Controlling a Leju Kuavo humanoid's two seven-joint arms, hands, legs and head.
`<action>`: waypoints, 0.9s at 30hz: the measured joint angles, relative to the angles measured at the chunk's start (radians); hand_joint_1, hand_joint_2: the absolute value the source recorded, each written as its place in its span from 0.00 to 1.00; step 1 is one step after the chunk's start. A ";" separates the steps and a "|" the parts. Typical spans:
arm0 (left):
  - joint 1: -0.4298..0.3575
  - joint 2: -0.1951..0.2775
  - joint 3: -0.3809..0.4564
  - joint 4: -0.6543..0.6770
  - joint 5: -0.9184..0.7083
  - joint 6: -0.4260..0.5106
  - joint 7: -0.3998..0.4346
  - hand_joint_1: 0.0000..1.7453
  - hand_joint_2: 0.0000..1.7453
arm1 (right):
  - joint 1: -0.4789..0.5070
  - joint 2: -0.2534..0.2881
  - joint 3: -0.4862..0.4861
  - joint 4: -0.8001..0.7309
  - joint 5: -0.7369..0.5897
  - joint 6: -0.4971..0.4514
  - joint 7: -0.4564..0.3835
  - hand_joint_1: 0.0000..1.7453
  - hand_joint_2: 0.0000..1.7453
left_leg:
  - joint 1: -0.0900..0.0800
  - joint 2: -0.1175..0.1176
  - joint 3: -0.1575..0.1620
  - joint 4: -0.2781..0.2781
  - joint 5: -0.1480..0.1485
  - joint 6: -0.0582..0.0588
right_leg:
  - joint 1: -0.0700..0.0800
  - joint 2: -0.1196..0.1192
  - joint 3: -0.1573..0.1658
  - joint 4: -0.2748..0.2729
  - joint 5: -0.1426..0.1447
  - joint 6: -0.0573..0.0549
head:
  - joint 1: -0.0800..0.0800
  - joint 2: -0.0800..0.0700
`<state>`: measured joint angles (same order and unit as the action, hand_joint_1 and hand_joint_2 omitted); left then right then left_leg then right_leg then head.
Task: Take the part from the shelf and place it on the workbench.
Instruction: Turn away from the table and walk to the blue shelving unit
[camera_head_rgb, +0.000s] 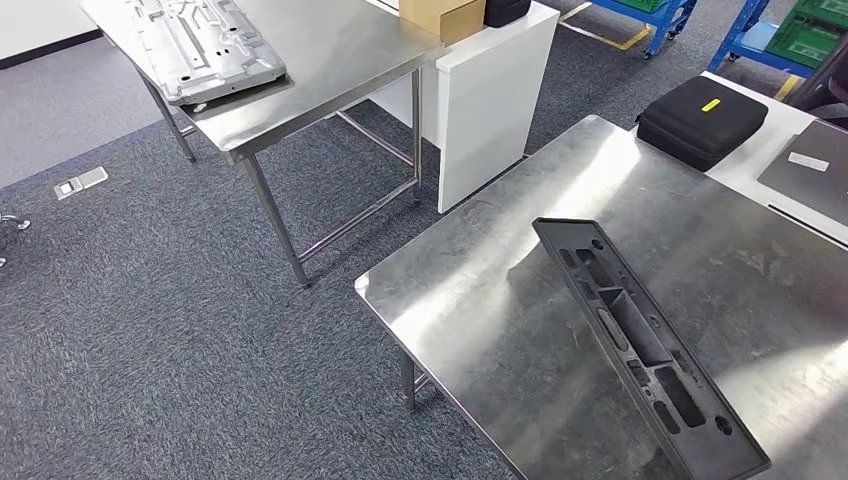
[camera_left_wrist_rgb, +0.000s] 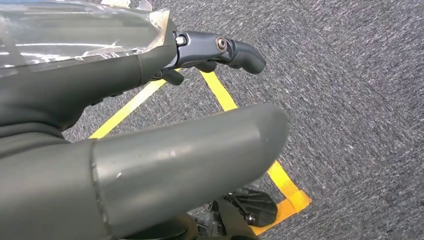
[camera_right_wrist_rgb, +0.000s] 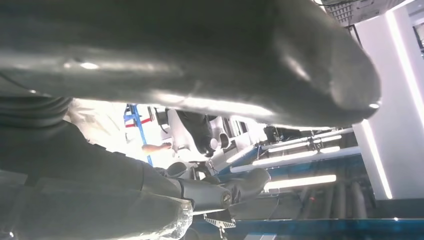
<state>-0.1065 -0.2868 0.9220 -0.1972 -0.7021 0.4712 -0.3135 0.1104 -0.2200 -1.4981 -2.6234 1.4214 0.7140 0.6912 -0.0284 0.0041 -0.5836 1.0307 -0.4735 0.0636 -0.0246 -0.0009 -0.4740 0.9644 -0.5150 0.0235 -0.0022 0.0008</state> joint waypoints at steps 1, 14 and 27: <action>0.000 0.000 0.000 0.000 0.000 0.001 0.002 0.00 0.00 | -0.002 -0.005 0.000 0.000 0.003 -0.003 0.000 0.00 0.00 | 0.004 -0.001 -0.016 0.040 -0.031 -0.008 | -0.005 -0.001 -0.002 -0.001 0.004 -0.006 | -0.002 0.000; 0.001 0.000 0.001 0.000 -0.012 0.004 0.010 0.00 0.00 | -0.030 0.005 0.000 0.000 0.012 -0.019 0.000 0.00 0.00 | 0.022 -0.003 0.061 -0.039 -0.017 -0.007 | 0.003 -0.001 -0.038 0.010 0.030 0.024 | -0.005 0.000; 0.000 -0.002 0.001 0.000 -0.026 0.000 0.012 0.00 0.00 | -0.039 0.025 0.000 0.002 0.024 -0.083 0.000 0.00 0.00 | 0.007 0.000 -0.023 -0.030 0.060 0.004 | 0.004 0.002 0.033 -0.009 -0.033 0.035 | 0.002 0.000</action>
<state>-0.1067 -0.2888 0.9232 -0.1968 -0.7280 0.4717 -0.3017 0.0716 -0.1946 -1.4981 -2.6218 1.4457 0.6306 0.6913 -0.0212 0.0045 -0.6070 1.0010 -0.4133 0.0678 -0.0203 0.0010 -0.4410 0.9555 -0.5475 0.0587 -0.0002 0.0008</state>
